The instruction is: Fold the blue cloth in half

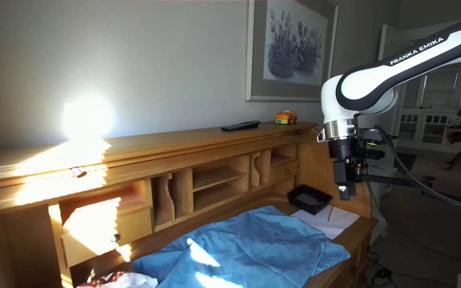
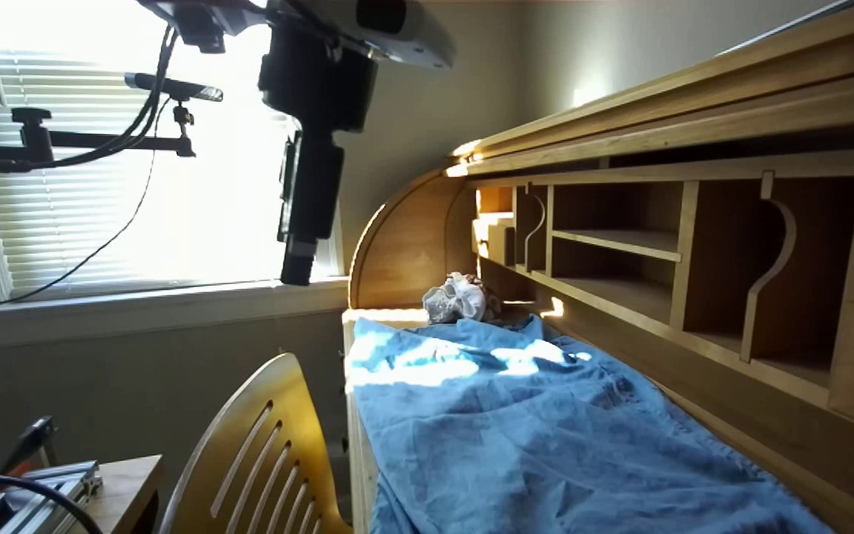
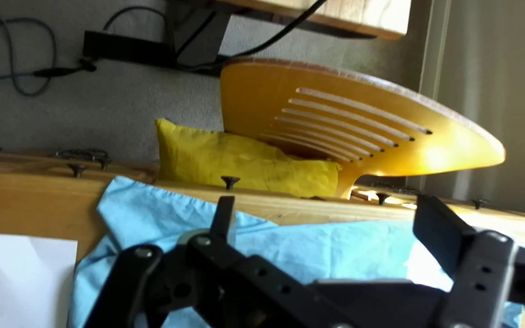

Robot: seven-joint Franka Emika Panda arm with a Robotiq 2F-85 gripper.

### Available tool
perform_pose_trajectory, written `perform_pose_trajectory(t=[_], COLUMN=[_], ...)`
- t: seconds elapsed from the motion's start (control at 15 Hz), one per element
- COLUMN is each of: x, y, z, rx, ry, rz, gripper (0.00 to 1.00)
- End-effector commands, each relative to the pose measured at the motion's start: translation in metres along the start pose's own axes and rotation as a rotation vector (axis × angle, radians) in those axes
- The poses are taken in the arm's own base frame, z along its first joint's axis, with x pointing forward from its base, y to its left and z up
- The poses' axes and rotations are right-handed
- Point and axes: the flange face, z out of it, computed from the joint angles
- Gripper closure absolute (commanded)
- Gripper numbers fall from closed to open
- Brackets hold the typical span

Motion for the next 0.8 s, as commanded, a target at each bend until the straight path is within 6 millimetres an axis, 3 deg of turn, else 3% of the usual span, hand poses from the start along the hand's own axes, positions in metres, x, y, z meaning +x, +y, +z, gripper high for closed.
perform_pose_trajectory(t=[0.0,0.2,0.73], x=[0.022,0.043,0.08], y=[0.009,0.029,0.117], z=[0.005,0.014,0.056], rx=[-0.063,-0.085,-0.074], ry=[0.149,0.272,0.454], rz=[-0.005,0.036,0.197], gripper=[0.0,0.0,0.0])
